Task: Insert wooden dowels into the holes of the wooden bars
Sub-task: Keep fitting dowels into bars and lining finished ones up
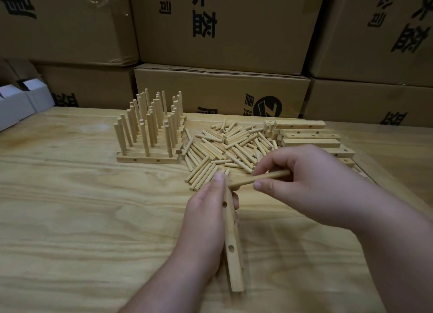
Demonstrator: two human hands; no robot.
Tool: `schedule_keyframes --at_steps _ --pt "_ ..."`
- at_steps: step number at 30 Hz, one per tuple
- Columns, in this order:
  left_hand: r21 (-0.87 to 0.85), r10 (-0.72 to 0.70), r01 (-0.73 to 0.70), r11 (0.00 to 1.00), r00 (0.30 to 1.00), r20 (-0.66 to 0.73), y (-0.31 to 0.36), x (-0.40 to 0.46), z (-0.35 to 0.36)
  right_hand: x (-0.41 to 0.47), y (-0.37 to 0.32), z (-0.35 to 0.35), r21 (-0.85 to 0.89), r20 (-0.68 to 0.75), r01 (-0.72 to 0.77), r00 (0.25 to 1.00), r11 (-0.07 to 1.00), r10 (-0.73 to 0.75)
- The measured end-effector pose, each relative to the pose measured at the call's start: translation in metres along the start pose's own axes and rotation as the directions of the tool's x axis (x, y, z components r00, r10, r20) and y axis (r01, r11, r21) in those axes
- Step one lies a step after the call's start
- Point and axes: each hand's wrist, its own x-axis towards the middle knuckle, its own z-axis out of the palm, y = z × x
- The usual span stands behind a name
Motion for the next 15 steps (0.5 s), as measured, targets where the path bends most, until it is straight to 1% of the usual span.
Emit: schedule_keyframes --at_steps 7,11,15 --pt "0.164 0.062 -0.05 0.985 0.996 -0.069 -0.003 0.001 0.002 -0.003 -0.014 0.015 -0.092 -0.012 0.043 0.999 0.995 -0.044" --pt "0.2 0.076 -0.057 0.978 0.993 -0.088 -0.002 0.001 0.003 -0.004 -0.022 0.022 -0.186 -0.071 0.061 0.995 0.981 -0.076" --pt "0.24 0.087 -0.066 0.968 0.993 -0.08 -0.003 0.002 0.002 -0.004 -0.026 0.025 -0.208 -0.088 0.062 0.993 0.976 -0.082"
